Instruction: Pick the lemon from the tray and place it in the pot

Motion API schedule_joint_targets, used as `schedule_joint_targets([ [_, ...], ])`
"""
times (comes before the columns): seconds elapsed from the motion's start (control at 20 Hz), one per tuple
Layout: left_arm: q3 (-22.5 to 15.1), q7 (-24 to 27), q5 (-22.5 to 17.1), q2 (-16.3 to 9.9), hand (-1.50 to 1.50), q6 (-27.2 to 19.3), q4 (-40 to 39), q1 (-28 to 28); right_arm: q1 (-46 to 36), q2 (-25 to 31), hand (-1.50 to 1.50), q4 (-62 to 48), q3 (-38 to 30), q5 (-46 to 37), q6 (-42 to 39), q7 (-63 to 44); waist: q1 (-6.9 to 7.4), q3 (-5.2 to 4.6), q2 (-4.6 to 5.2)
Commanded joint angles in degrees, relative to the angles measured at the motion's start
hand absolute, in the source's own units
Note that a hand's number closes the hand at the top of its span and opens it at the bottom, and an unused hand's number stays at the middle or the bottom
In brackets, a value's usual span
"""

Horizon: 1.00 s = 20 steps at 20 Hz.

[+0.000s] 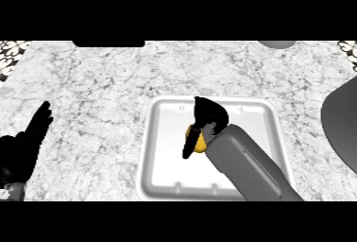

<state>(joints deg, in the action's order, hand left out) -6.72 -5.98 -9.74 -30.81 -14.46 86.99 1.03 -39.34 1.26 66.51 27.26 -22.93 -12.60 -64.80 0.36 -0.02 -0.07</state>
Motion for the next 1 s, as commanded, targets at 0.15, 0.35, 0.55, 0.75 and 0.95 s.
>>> schedule_joint_targets([
  [0.15,1.00,-0.09,1.07,1.41,0.00,0.96,0.88,0.65,-0.92,-1.21,-1.50,-2.52,-1.89,-0.44,-3.42,-7.69,-0.11,0.00,-0.01],
  [0.35,2.72,-0.51,1.11,0.60,0.00,2.76,1.81,2.19,0.30,-1.22,1.50,-5.31,0.69,-1.20,-2.86,-2.92,0.09,0.02,0.02],
  [0.55,1.72,0.46,4.82,4.13,0.00,1.18,-0.05,0.23,-1.12,-1.19,1.50,-7.06,3.59,-1.22,-0.48,0.89,0.11,0.02,0.07],
  [0.75,4.45,-1.32,3.02,1.94,0.00,4.82,-0.02,-0.95,0.00,-1.18,1.50,-5.13,5.82,0.16,1.08,-1.42,0.20,0.02,0.03],
  [0.95,4.66,1.35,5.68,4.91,0.00,3.29,-1.48,1.14,5.82,3.54,1.50,0.56,2.10,-3.92,-3.48,5.69,-0.42,0.02,-0.04],
])
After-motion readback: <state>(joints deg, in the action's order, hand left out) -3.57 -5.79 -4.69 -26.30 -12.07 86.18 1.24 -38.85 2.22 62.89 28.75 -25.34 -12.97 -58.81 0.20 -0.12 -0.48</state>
